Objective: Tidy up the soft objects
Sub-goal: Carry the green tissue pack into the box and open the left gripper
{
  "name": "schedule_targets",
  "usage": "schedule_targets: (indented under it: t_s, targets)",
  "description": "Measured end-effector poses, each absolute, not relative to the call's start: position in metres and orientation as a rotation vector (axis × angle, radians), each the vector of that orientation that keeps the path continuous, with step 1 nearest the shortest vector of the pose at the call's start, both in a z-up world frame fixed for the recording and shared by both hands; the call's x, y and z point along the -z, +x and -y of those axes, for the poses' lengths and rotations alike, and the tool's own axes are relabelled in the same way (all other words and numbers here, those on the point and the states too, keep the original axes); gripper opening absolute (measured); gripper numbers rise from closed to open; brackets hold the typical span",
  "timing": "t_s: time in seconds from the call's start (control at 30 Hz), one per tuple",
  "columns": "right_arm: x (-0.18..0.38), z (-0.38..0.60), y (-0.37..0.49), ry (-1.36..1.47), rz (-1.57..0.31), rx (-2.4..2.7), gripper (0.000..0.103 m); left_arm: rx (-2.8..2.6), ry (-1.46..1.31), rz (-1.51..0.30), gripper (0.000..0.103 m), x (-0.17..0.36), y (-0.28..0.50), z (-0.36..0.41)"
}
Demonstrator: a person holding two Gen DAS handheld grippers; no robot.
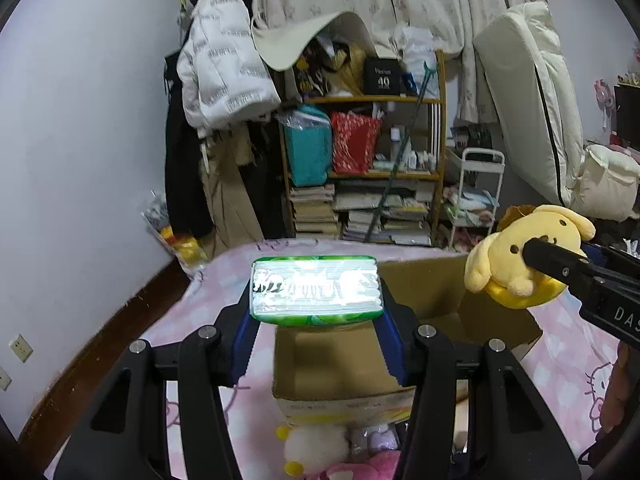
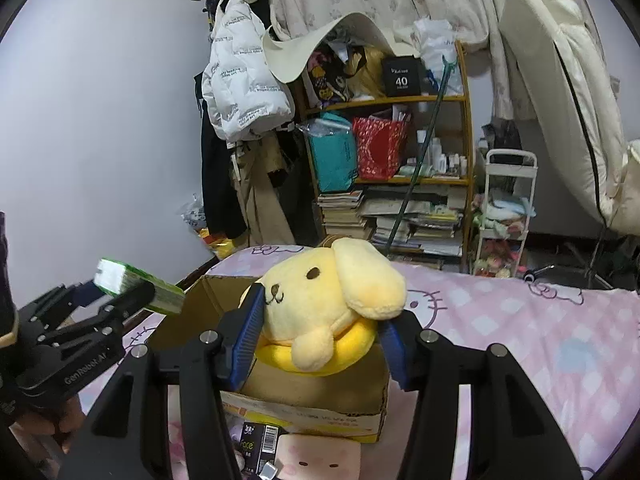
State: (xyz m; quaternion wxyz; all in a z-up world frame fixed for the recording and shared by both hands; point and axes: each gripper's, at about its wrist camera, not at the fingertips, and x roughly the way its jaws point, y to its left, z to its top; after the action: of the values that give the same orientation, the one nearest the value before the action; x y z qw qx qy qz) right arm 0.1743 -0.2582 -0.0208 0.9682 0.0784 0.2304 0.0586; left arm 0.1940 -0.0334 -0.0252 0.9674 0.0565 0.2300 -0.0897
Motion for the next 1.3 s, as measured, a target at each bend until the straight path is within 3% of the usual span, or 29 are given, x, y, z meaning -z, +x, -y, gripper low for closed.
schedule_targets:
  t_s: [0.2, 0.8, 1.17, 1.3]
  targets:
    - [0.032, 0.252, 0.180, 0.126, -0.501, -0.129, 0.057, 0.188, 0.095, -0.539, 0.053, 0.036, 0.205, 0.036]
    - [0.050, 0.250, 0.191, 0.125, -0.583, -0.153, 0.059, 0.250, 0.031, -0.476, 0.052, 0.030, 0.201, 0.027]
    - [0.059, 0.251, 0.194, 0.139, -0.613, -0.150, 0.060, 0.261, 0.066, -0.540, 0.053, 0.045, 0.216, 0.043]
    - [0.065, 0.253, 0.196, 0.146, -0.630, -0.152, 0.060, 0.236, 0.092, -0.562, 0.060, 0.052, 0.219, 0.046]
